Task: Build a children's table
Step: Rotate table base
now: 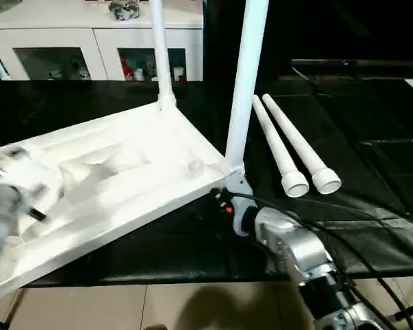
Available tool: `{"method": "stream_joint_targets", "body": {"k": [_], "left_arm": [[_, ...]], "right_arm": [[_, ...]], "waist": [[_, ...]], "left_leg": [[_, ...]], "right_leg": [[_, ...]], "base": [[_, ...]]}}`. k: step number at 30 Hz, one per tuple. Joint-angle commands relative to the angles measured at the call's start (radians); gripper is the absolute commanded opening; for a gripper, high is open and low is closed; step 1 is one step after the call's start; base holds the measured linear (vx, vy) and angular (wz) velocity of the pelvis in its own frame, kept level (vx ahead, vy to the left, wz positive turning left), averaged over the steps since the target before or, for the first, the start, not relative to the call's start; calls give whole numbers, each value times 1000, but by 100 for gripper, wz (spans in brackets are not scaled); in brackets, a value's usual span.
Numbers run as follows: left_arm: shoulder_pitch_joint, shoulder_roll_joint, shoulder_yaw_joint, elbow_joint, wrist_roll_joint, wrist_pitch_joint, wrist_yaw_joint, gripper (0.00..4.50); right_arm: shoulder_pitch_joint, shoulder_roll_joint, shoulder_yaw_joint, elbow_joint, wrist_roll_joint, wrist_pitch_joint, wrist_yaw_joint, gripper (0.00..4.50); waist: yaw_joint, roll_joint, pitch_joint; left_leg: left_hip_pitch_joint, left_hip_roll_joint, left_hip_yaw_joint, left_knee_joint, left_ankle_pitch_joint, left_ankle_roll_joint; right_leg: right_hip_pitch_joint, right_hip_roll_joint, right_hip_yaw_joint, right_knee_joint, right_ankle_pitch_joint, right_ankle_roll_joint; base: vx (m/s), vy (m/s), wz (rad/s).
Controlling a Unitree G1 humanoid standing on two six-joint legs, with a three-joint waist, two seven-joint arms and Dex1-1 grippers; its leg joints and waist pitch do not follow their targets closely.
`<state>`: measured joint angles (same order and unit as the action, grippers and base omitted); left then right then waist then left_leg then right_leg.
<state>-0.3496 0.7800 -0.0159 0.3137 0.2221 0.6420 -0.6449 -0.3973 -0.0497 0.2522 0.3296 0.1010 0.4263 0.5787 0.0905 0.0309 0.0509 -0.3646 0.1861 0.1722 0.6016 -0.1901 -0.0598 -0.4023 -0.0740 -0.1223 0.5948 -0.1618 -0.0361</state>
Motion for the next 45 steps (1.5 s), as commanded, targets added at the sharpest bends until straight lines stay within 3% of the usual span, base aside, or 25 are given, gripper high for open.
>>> {"method": "stream_joint_targets", "body": {"k": [1, 2, 3, 5, 7, 9, 12, 15, 20, 25, 28, 29, 30, 31, 32, 33, 35, 38, 39, 40, 42, 45], "left_arm": [[9, -9, -22, 28, -11, -14, -45, 6], [13, -15, -27, 29, -18, -9, -60, 6], [18, -19, -36, 27, -23, -1, -77, 6], [25, -20, -44, 24, -28, 5, -92, 6], [37, -23, -58, -23, -62, 42, -138, 6], [46, -32, -74, -73, -127, 78, -225, 6], [49, -40, -85, -112, -177, 92, -289, 6], [64, -41, -109, -226, -273, 129, -415, 6], [67, -59, -121, -301, -340, 162, -478, 6], [2, -130, -134, -213, -314, 98, -445, 6], [-104, -204, -119, -63, -259, 13, -301, 6], [-150, -231, -108, 8, -239, -28, -234, 6], [-179, -246, -101, 53, -228, -54, -194, 6], [-207, -258, -100, 102, -213, -86, -159, 6], [-243, -271, -102, 164, -192, -136, -110, 6], [-293, -295, -97, 251, -177, -202, -47, 6], [-313, -308, -90, 289, -178, -228, -28, 6], [-352, -322, -102, 365, -149, -316, 49, 6], [-353, -322, -102, 368, -148, -319, 52, 6], [-366, -328, -103, 393, -146, -344, 69, 6], [-371, -332, -93, 394, -166, -374, 54, 6], [-356, -328, -88, 370, -175, -400, 24, 6]], "right_arm": [[-20, 5, -18, 36, -15, -10, -29, 450], [-24, 7, -24, 46, -13, -14, -33, 450], [-28, 9, -30, 56, -13, -20, -39, 450], [-32, 11, -35, 65, -13, -25, -43, 450], [-41, 14, -40, 75, -10, -27, -48, 450], [-54, 17, -44, 86, -8, -31, -53, 450], [-68, 22, -45, 107, -9, -41, -59, 450], [-92, 34, -49, 131, -13, -59, -64, 450], [-117, 38, -54, 152, -11, -82, -56, 450], [-144, 42, -64, 168, -13, -107, -59, 450], [-163, 48, -83, 193, -22, -152, -79, 450], [-170, 50, -93, 200, -28, -171, -93, 450], [-175, 51, -100, 207, -32, -186, -103, 450], [-180, 51, -110, 209, -32, -198, -115, 450], [-185, 50, -123, 204, -30, -206, -128, 450], [-190, 44, -139, 191, -26, -220, -142, 450], [-193, 41, -145, 189, -24, -226, -146, 450], [-194, 27, -159, 169, -25, -235, -155, 450], [-194, 25, -159, 166, -25, -235, -154, 450], [-188, 14, -162, 146, -26, -236, -151, 450], [-164, -5, -174, 80, -18, -216, -154, 450], [-144, -13, -186, 31, -10, -192, -161, 450]], "waist": [[-3, 40, -62], [-4, 37, -64], [-5, 43, -63], [-5, 39, -63], [-6, 46, -63], [-5, 45, -63], [-6, 49, -58], [-10, 49, -54], [-22, 42, -57], [-34, 41, -60], [-32, 41, -63], [-34, 40, -60], [-28, 39, -62], [-27, 38, -64], [-28, 47, -62], [-29, 37, -64], [-28, 37, -65], [-27, 40, -71], [-26, 36, -78], [-25, 42, -82], [-27, 38, -85], [-24, 41, -83]], "left_leg": [[19, 48, -35, -88, -352, -41], [18, 49, -35, -88, -353, -42], [18, 48, -35, -88, -351, -42], [20, 48, -33, -87, -350, -37], [19, 49, -33, -87, -340, -32], [19, 50, -33, -86, -329, -28], [22, 48, -31, -86, -353, -25], [26, 47, -32, -89, -384, -30], [20, 44, -31, -88, -344, -22], [15, 39, -28, -83, -292, 1], [15, 39, -28, -80, -283, 5], [16, 36, -24, -81, -288, 10], [29, 37, -23, -77, -306, 2], [19, 38, -26, -79, -285, 0], [14, 38, -29, -81, -280, 0], [18, 36, -29, -81, -291, -4], [12, 36, -30, -81, -275, -3], [9, 38, -29, -76, -233, 3], [5, 39, -28, -72, -185, 11], [2, 39, -30, -69, -156, 16], [-6, 36, -27, -60, -80, 54], [-2, 40, -24, -59, -85, 78]], "right_leg": [[44, -89, 71, -77, -293, -142], [45, -88, 71, -75, -283, -146], [46, -88, 71, -73, -268, -154], [47, -89, 72, -73, -273, -161], [47, -90, 72, -71, -274, -167], [49, -92, 74, -69, -277, -171], [44, -91, 73, -78, -345, -160], [44, -91, 71, -85, -405, -144], [49, -88, 73, -79, -374, -149], [54, -85, 70, -80, -355, -147], [55, -86, 69, -80, -346, -147], [50, -81, 67, -88, -362, -141], [45, -80, 67, -91, -383, -131], [51, -84, 69, -86, -359, -131], [54, -82, 66, -84, -353, -127], [54, -78, 65, -86, -357, -107], [59, -81, 65, -85, -344, -102], [60, -83, 67, -76, -278, -125], [65, -84, 69, -64, -198, -141], [66, -85, 69, -56, -148, -155], [69, -83, 66, -44, -24, -190], [64, -84, 65, -45, -14, -209]], "base": [[0, 0, 0], [0, 0, 0], [0, 0, 0], [0, 0, 0], [0, 0, 0], [0, 0, 0], [0, 0, 0], [0, 0, 0], [0, 0, 0], [0, 0, 0], [0, 0, 0], [0, 0, 0], [0, 0, 0], [0, 0, 0], [0, 0, 0], [0, 0, 0], [0, 0, 0], [0, 0, 0], [0, 0, 0], [0, 0, 0], [0, 0, 0], [0, 0, 0]]}}
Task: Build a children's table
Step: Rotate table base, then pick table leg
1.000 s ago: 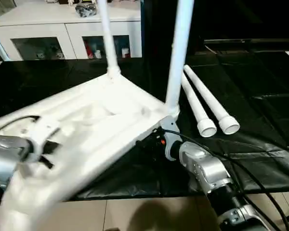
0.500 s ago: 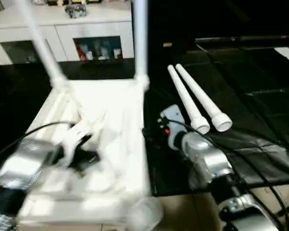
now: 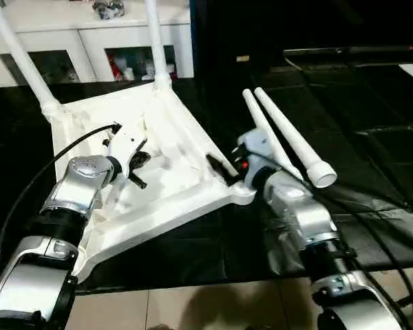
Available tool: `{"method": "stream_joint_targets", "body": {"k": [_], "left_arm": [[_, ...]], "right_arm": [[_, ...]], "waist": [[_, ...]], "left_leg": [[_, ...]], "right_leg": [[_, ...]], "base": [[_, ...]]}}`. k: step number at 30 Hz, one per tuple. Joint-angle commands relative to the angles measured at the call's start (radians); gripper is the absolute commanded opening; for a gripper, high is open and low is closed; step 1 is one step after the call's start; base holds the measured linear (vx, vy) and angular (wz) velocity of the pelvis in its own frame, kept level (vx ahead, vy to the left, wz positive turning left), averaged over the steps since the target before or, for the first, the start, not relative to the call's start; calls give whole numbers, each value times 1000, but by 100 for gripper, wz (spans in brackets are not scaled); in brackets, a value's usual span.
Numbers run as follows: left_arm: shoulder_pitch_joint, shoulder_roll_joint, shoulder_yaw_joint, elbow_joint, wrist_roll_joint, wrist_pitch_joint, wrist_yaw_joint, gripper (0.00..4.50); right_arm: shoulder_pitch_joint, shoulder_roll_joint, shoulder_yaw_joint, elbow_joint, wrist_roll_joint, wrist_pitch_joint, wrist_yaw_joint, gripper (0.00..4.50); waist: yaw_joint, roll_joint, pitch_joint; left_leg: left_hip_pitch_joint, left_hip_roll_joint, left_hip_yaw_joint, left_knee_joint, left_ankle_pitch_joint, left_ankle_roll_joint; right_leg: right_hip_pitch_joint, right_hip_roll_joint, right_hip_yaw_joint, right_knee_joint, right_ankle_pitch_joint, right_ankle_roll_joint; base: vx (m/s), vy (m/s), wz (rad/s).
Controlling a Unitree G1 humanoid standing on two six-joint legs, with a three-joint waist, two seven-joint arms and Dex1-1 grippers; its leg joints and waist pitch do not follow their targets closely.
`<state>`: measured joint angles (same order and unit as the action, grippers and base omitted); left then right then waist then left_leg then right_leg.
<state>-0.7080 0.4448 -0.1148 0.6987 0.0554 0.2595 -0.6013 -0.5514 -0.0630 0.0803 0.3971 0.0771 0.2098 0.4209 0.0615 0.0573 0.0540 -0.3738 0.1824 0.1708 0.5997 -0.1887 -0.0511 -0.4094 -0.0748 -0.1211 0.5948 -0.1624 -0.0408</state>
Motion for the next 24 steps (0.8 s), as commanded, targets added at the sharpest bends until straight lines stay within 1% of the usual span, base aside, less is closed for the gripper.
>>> {"method": "stream_joint_targets", "body": {"k": [1, 2, 3, 4, 5, 6, 7, 8, 9, 10, 11, 12, 13, 14, 15, 16, 17, 18, 19, 20, 21, 22, 23, 24], "left_arm": [[20, 10, 16, -52, -22, -20, -45, 6], [46, 10, 26, -107, -47, -30, -82, 6], [62, 9, 34, -144, -66, -20, -97, 6], [74, 7, 41, -170, -83, -9, -107, 6], [91, 6, 53, -212, -110, 18, -123, 6], [110, 5, 63, -264, -143, 59, -146, 6], [122, 3, 68, -294, -166, 83, -160, 23], [135, 4, 68, -328, -185, 102, -175, 33], [164, 9, 61, -397, -217, 132, -204, 42], [185, 20, 51, -447, -234, 153, -228, 42], [203, 32, 45, -494, -251, 174, -252, 44], [218, 42, 44, -534, -267, 198, -268, 57], [218, 42, 44, -534, -267, 198, -268, 73], [241, 61, 39, -607, -294, 247, -295, 84], [250, 69, 33, -636, -302, 273, -304, 89], [251, 70, 32, -639, -303, 276, -306, 93], [251, 70, 32, -639, -303, 276, -306, 103], [260, 80, 22, -676, -312, 307, -317, 118], [270, 88, 12, -713, -323, 344, -323, 118], [282, 94, 9, -755, -339, 386, -322, 129], [289, 98, 8, -781, -350, 413, -320, 129], [306, 108, 12, -822, -363, 452, -315, 138], [308, 109, 12, -826, -365, 456, -314, 147], [317, 115, 15, -843, -369, 467, -313, 158]], "right_arm": [[22, -3, -20, -63, 16, 40, -10, 450], [36, -7, -31, -93, 18, 61, -30, 450], [39, -6, -40, -101, 17, 79, -49, 450], [39, -6, -47, -106, 15, 94, -64, 450], [34, -8, -55, -103, 8, 103, -85, 450], [21, -14, -66, -90, -3, 117, -112, 450], [12, -20, -73, -82, -9, 126, -129, 450], [1, -28, -78, -67, -13, 125, -134, 450], [-40, -42, -96, -14, -12, 152, -155, 450], [-76, -55, -103, 34, -19, 173, -170, 450], [-113, -68, -103, 83, -31, 189, -184, 450], [-151, -78, -102, 136, -42, 201, -198, 450], [-151, -78, -102, 136, -42, 201, -198, 450], [-227, -94, -113, 258, -40, 183, -208, 450], [-260, -99, -123, 315, -29, 177, -203, 450], [-264, -100, -124, 321, -28, 176, -202, 450], [-264, -100, -124, 321, -28, 176, -202, 450], [-304, -106, -140, 393, -22, 167, -210, 450], [-347, -112, -156, 475, -13, 157, -214, 450], [-386, -119, -164, 551, -12, 147, -212, 450], [-409, -123, -168, 598, -12, 140, -209, 450], [-442, -127, -177, 667, -15, 140, -209, 450], [-444, -127, -178, 673, -15, 141, -210, 450], [-457, -129, -174, 700, -25, 157, -221, 450]], "waist": [[6, 13, -84], [7, 11, -84], [8, 16, -82], [6, 18, -79], [6, 18, -79], [4, 19, -76], [3, 18, -74], [2, 12, -70], [2, 4, -70], [3, -4, -69], [4, 4, -69], [-2, 4, -67], [-4, 3, -65], [-2, 6, -66], [-8, 2, -69], [-5, 3, -69], [-6, 3, -66], [-4, -8, -67], [-3, -5, -71], [-2, -5, -74], [-1, -5, -70], [2, -7, -71], [1, -4, -75], [2, -11, -70]], "left_leg": [[8, 45, -22, -59, -100, 69], [9, 48, -22, -61, -113, 62], [10, 52, -24, -64, -130, 50], [12, 50, -22, -65, -155, 37], [14, 51, -22, -66, -167, 28], [16, 51, -21, -69, -188, 11], [15, 52, -21, -70, -199, 3], [18, 47, -19, -71, -227, -3], [21, 47, -19, -72, -242, -11], [19, 44, -20, -71, -229, -6], [23, 47, -20, -71, -230, -8], [18, 45, -19, -70, -219, -8], [20, 43, -16, -70, -223, -10], [22, 41, -14, -67, -226, -8], [14, 41, -20, -68, -215, -8], [19, 41, -16, -65, -213, -5], [19, 39, -15, -65, -214, 0], [14, 39, -13, -65, -196, 7], [17, 42, -15, -64, -181, 10], [14, 44, -18, -63, -173, 6], [14, 42, -15, -63, -173, 11], [13, 42, -14, -61, -163, 16], [13, 44, -14, -59, -156, 14], [10, 40, -12, -60, -150, 26]], "right_leg": [[72, -84, 64, -49, -34, -202], [72, -85, 65, -48, -55, -202], [71, -89, 66, -50, -81, -202], [68, -85, 66, -55, -118, -197], [68, -86, 66, -56, -137, -196], [67, -87, 66, -58, -174, -192], [67, -87, 66, -59, -192, -190], [63, -83, 66, -68, -243, -178], [65, -87, 67, -69, -282, -171], [68, -88, 66, -69, -323, -160], [62, -90, 68, -71, -337, -160], [62, -83, 66, -71, -332, -159], [59, -79, 66, -72, -326, -158], [57, -80, 67, -74, -325, -153], [66, -82, 65, -63, -306, -166], [61, -81, 66, -66, -302, -167], [60, -78, 66, -69, -302, -167], [65, -77, 66, -68, -287, -161], [63, -80, 65, -61, -272, -176], [67, -85, 65, -51, -253, -196], [63, -80, 65, -57, -255, -195], [63, -78, 65, -54, -233, -202], [64, -80, 66, -47, -213, -209], [65, -76, 64, -50, -207, -209]], "base": [[0, 0, 0], [0, 0, 0], [0, 0, 0], [0, 0, 0], [0, 0, 0], [0, 0, 0], [0, 0, 0], [0, 0, 0], [0, 0, 0], [0, 0, 0], [0, 0, 0], [0, 0, 0], [0, 0, 0], [0, 0, 0], [0, 0, 0], [0, 0, 0], [0, 0, 0], [0, 0, 0], [0, 0, 0], [0, 0, 0], [0, 0, 0], [0, 0, 0], [0, 0, 0], [0, 0, 0]]}}
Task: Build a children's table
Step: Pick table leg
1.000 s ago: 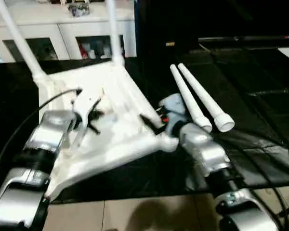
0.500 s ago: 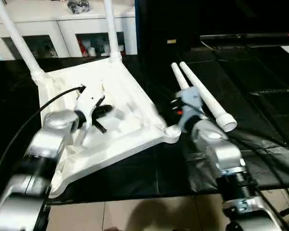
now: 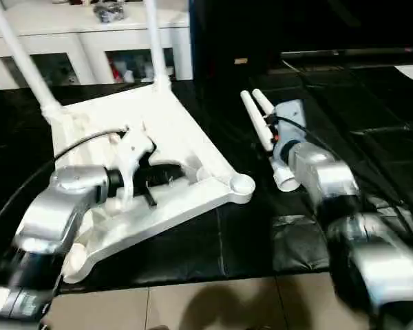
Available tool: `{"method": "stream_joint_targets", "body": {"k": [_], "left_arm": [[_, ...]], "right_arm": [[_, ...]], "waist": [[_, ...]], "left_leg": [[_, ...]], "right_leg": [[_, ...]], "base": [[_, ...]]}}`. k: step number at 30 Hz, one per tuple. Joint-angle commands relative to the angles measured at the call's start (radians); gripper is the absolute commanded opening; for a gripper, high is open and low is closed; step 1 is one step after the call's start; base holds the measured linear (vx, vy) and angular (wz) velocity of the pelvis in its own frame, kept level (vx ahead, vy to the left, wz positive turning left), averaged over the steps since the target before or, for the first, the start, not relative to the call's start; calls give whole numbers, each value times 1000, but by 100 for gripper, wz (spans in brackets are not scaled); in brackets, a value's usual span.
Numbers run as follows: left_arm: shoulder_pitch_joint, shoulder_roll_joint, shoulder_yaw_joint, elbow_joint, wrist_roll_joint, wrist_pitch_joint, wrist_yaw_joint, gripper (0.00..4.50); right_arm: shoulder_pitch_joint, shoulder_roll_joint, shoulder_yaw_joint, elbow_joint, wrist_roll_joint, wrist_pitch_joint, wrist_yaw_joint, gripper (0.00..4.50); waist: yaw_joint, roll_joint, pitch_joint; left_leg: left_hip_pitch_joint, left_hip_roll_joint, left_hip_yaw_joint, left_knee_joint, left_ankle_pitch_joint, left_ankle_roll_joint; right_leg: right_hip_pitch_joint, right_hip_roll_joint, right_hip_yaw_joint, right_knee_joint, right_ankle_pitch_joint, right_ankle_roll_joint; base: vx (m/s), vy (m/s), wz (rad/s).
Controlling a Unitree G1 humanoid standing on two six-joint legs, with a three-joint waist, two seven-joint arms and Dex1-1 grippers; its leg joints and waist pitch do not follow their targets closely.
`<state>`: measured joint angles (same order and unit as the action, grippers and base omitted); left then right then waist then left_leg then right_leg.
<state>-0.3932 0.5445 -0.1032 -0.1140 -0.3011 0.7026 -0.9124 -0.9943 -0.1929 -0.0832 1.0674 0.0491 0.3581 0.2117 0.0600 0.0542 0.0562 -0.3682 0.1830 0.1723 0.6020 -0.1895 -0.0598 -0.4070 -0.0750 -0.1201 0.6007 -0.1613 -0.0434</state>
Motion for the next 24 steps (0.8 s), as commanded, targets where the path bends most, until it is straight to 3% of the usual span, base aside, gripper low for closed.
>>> {"method": "stream_joint_targets", "body": {"k": [1, 4, 5, 6, 10, 11, 13, 16, 24], "left_arm": [[14, 25, 6, -49, -13, 36, 3, 166], [32, 44, 12, -83, -11, 56, 10, 191], [39, 51, 18, -97, -14, 70, 12, 197], [48, 59, 24, -113, -17, 85, 14, 202], [64, 73, 29, -152, -26, 118, 30, 244], [67, 75, 31, -158, -28, 122, 32, 247], [77, 81, 35, -178, -36, 137, 41, 249], [80, 86, 34, -190, -41, 148, 40, 286], [74, 97, 29, -192, -55, 157, 40, 337]], "right_arm": [[-27, 0, -16, 66, 3, 15, -13, 450], [-43, -3, -17, 121, -5, 19, -27, 450], [-47, -3, -16, 144, -7, 21, -26, 450], [-49, -3, -15, 166, -9, 28, -22, 450], [-60, -8, -25, 215, -14, 56, -45, 450], [-61, -8, -30, 220, -12, 61, -53, 421], [-71, -10, -34, 239, -12, 80, -65, 414], [-82, -11, -30, 253, -14, 102, -52, 389], [-116, -26, -29, 271, -30, 157, -23, 315]], "waist": [[6, -9, -73], [12, -10, -70], [13, -16, -70], [14, -12, -70], [23, -21, -65], [25, -20, -65], [30, -21, -65], [31, -23, -65], [31, -22, -66]], "left_leg": [[5, 40, -14, -62, -149, 38], [3, 41, -14, -61, -151, 38], [4, 41, -13, -62, -151, 37], [6, 42, -14, -62, -157, 31], [8, 43, -12, -64, -190, 15], [9, 44, -14, -64, -201, 8], [12, 44, -15, -66, -218, -4], [12, 44, -15, -67, -235, -14], [6, 43, -15, -64, -217, -12]], "right_leg": [[62, -78, 63, -56, -213, -207], [61, -79, 63, -57, -242, -197], [62, -79, 62, -57, -247, -194], [60, -79, 62, -56, -257, -193], [55, -79, 64, -60, -303, -178], [55, -81, 64, -58, -315, -176], [52, -79, 65, -60, -334, -162], [52, -78, 65, -57, -321, -166], [54, -78, 65, -54, -297, -170]], "base": [[0, 0, 0], [0, 0, 0], [0, 0, 0], [0, 0, 0], [0, 0, 0], [0, 0, 0], [0, 0, 0], [0, 0, 0], [0, 0, 0]]}}
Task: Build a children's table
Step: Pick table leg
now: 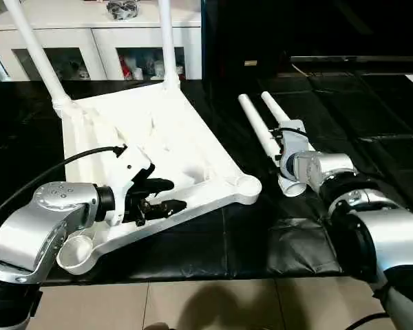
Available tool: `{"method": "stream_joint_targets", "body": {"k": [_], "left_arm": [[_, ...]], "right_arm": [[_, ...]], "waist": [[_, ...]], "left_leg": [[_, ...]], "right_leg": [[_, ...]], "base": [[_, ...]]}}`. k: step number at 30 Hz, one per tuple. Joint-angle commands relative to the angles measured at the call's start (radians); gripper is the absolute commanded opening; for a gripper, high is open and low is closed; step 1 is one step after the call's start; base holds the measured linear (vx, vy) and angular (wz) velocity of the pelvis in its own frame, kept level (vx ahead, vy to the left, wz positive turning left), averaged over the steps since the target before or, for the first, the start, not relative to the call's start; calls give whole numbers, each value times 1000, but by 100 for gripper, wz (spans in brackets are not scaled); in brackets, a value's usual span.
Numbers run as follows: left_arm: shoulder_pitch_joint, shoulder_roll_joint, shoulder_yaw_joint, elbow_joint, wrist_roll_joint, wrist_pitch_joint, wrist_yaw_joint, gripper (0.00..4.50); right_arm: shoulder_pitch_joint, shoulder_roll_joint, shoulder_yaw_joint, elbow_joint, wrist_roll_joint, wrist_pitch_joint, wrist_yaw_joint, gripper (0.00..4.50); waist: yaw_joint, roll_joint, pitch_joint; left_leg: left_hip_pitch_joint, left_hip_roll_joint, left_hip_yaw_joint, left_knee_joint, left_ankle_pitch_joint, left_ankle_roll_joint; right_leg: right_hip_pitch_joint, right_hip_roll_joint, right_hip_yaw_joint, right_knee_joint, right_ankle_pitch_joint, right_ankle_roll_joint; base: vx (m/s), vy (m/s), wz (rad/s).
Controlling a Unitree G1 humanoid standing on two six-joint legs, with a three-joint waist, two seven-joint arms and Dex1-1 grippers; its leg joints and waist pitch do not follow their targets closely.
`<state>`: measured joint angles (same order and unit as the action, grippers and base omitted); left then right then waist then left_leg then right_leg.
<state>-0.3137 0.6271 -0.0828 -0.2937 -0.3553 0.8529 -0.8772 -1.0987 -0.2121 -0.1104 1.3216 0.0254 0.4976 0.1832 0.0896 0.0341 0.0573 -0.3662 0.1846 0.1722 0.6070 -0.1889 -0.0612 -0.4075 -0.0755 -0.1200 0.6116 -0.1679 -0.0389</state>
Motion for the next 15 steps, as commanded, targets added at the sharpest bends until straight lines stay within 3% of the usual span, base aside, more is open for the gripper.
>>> {"method": "stream_joint_targets", "body": {"k": [1, 11, 15], "left_arm": [[-6, 14, 8, -12, -1, 7, 5, 354], [-20, 17, -8, 3, -13, -4, -4, 445], [-27, 12, -19, 13, -9, -12, -5, 450]], "right_arm": [[-13, -8, -1, 18, -7, 18, 7, 306], [-21, -26, 6, 23, -26, 32, 31, 213], [-17, -31, 6, 23, -28, 32, 33, 189]], "waist": [[2, -3, -68], [2, -6, -67], [0, 0, -68]], "left_leg": [[5, 41, -14, -69, -212, -11], [4, 41, -14, -67, -212, -10], [5, 41, -14, -67, -213, -10]], "right_leg": [[56, -78, 65, -64, -285, -175], [56, -79, 65, -66, -308, -170], [55, -76, 64, -66, -293, -173]], "base": [[0, 0, 0], [0, 0, 0], [0, 0, 0]]}}
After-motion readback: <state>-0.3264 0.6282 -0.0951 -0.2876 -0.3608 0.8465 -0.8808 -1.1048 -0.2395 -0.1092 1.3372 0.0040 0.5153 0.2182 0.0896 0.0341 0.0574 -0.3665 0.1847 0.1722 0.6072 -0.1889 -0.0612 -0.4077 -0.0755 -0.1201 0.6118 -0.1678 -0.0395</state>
